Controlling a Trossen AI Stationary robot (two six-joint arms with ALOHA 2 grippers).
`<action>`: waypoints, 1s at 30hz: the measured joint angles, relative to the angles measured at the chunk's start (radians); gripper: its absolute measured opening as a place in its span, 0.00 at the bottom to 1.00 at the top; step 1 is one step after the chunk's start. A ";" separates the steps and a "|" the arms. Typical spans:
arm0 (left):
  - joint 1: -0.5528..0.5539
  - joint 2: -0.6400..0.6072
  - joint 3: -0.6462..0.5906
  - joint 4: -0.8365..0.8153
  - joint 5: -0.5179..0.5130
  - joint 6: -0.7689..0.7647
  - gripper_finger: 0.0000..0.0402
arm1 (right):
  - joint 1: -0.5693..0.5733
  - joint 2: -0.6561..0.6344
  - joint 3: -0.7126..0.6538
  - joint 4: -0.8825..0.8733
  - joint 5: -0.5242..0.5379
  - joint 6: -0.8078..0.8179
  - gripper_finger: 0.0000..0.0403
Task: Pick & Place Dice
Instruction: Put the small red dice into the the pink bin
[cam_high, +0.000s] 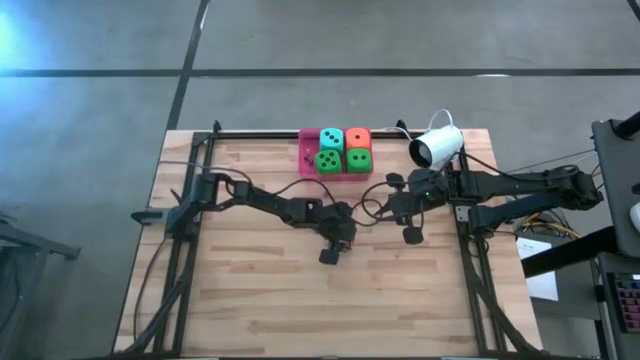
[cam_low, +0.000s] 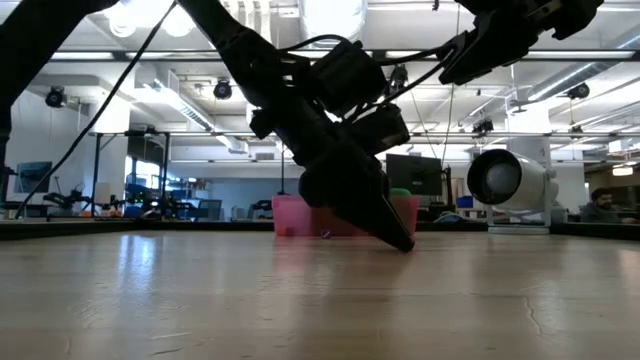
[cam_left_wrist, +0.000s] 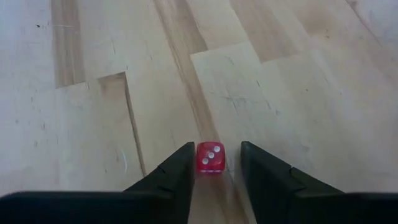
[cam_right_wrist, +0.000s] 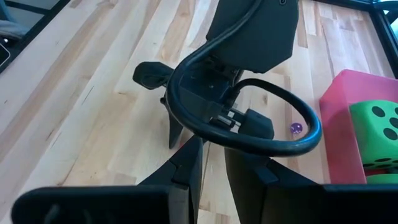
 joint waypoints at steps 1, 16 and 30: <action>0.000 0.000 0.000 -0.001 0.000 0.004 0.31 | 0.000 0.000 0.000 0.000 0.000 0.000 0.16; -0.002 -0.044 -0.003 -0.072 -0.070 0.028 0.11 | 0.000 0.000 0.000 0.000 0.000 0.000 0.16; 0.016 -0.357 -0.010 -0.365 -0.434 0.051 0.12 | 0.000 0.001 -0.001 -0.002 -0.001 0.003 0.16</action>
